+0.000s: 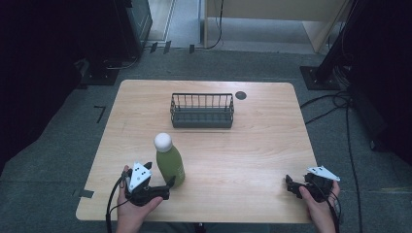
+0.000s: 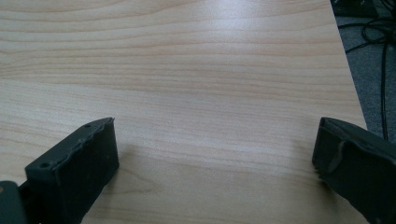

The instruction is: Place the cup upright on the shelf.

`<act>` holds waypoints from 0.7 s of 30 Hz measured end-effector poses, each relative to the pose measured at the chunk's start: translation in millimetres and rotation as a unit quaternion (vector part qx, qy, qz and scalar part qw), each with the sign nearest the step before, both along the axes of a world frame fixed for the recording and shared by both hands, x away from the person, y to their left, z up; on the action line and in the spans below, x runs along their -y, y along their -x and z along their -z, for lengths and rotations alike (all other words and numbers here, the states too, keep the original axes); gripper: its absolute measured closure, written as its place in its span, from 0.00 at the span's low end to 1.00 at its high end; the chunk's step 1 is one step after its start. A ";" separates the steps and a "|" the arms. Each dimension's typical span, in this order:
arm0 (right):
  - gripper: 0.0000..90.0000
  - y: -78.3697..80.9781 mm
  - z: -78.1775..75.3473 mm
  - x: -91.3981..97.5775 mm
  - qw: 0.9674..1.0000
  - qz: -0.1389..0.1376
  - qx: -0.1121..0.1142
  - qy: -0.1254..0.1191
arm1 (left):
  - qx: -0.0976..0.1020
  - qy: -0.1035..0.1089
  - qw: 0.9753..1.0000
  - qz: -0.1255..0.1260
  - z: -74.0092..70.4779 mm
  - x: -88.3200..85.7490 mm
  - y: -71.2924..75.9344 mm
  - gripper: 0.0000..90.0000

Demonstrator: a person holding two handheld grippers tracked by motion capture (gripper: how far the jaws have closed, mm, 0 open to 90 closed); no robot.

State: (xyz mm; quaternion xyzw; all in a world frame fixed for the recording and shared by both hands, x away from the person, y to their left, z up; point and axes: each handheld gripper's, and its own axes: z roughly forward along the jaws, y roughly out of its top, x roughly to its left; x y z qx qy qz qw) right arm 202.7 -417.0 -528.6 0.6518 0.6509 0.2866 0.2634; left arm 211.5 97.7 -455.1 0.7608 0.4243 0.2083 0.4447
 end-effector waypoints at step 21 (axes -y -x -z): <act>0.00 0.2 -0.1 0.5 1.000 -0.001 0.002 -0.001 | 0.030 0.021 0.999 -0.009 -14.2 22.3 -11.5 0.21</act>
